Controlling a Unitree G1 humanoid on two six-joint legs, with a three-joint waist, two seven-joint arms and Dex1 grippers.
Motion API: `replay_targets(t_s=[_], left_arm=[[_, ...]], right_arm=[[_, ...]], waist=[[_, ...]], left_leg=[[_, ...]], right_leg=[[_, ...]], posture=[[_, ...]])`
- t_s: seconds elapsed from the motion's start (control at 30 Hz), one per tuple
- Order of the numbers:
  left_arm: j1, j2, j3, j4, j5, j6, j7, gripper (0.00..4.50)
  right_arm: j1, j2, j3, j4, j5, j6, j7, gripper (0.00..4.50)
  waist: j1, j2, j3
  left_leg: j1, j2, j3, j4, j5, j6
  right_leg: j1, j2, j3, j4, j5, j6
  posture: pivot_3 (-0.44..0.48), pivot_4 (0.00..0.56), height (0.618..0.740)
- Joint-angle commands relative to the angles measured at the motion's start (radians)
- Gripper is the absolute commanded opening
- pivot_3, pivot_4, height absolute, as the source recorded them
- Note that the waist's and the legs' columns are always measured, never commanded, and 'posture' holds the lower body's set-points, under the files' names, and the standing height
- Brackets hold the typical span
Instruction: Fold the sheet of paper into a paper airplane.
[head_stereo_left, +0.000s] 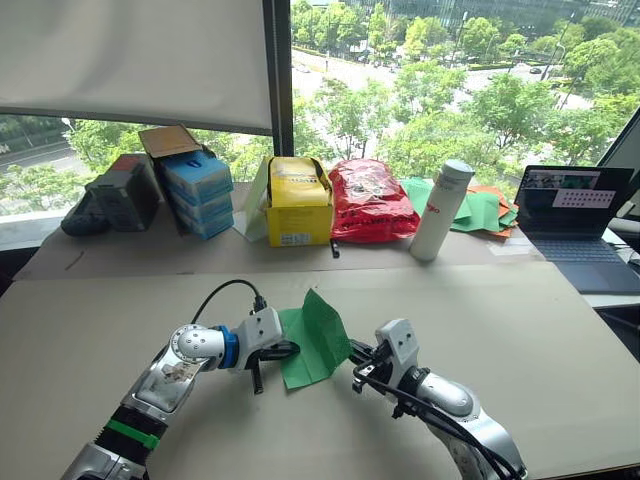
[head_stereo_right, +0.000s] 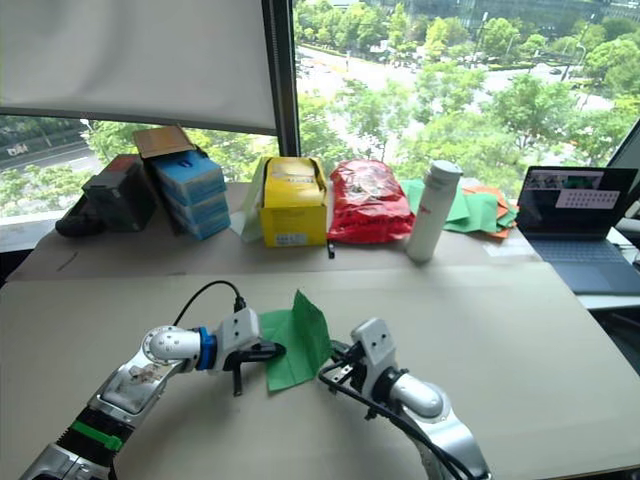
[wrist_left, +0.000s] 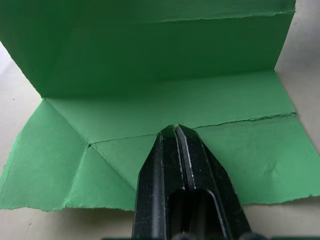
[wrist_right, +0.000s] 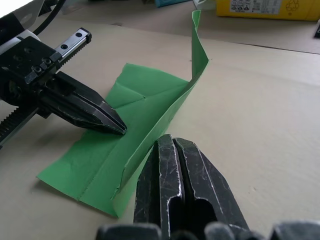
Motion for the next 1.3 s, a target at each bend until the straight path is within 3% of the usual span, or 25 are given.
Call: replay_targets(t_s=[0.03,0.5,0.7,0.83,1.07,1.3], left_arm=[[0.024,0.018,-0.023,0.043,0.034,0.017,-0.014,0.0],[0.077,0.078,0.116,-0.017,-0.018,0.068,0.027,0.0],[0.071,0.1,0.274,-0.161,-0.173,0.221,0.03,0.0],[0.046,0.074,0.315,-0.225,-0.267,0.309,0.035,0.0],[0.051,-0.037,0.193,-0.167,-0.219,0.283,0.092,0.0],[0.085,-0.03,0.073,-0.055,-0.098,0.183,0.086,0.0]], right_arm=[[-0.065,-0.012,0.048,0.041,0.012,-0.017,0.086,0.05],[-0.22,-0.03,0.198,0.281,-0.104,0.039,0.17,0.05],[-0.219,-0.043,0.22,0.297,-0.116,0.08,0.187,0.05],[-0.227,-0.052,0.225,0.299,-0.123,0.098,0.193,0.05],[-0.233,-0.054,0.225,0.285,-0.117,0.123,0.196,0.05],[-0.232,-0.069,0.22,0.241,-0.121,0.151,0.19,0.05]], waist=[[-0.001,0.0,0.0],[-0.021,0.0,0.0],[-0.021,0.0,0.0],[-0.019,0.0,0.0],[-0.018,0.0,0.0],[-0.018,0.0,0.0]], left_leg=[[0.0,0.0,0.0,0.0,0.0,0.0],[0.0,0.001,0.0,-0.001,0.001,-0.001],[0.0,0.001,-0.001,-0.001,0.001,-0.003],[0.001,0.001,-0.001,-0.001,0.001,-0.002],[0.001,0.0,-0.001,-0.001,0.001,-0.003],[0.0,0.0,-0.001,-0.002,0.001,-0.003]], right_leg=[[0.0,0.0,0.0,0.0,0.0,0.0],[-0.002,0.0,0.0,0.001,0.0,-0.001],[-0.002,-0.002,0.0,0.002,0.0,-0.001],[-0.001,-0.004,0.0,0.001,0.0,-0.001],[0.0,-0.003,0.0,0.001,0.0,-0.001],[-0.001,-0.004,0.0,0.001,0.0,-0.001]], posture=[[0.0,0.15,0.74],[0.0,0.15,0.74],[0.0,0.15,0.74],[0.0,0.15,0.74],[0.0,0.15,0.74],[0.0,0.15,0.74]])
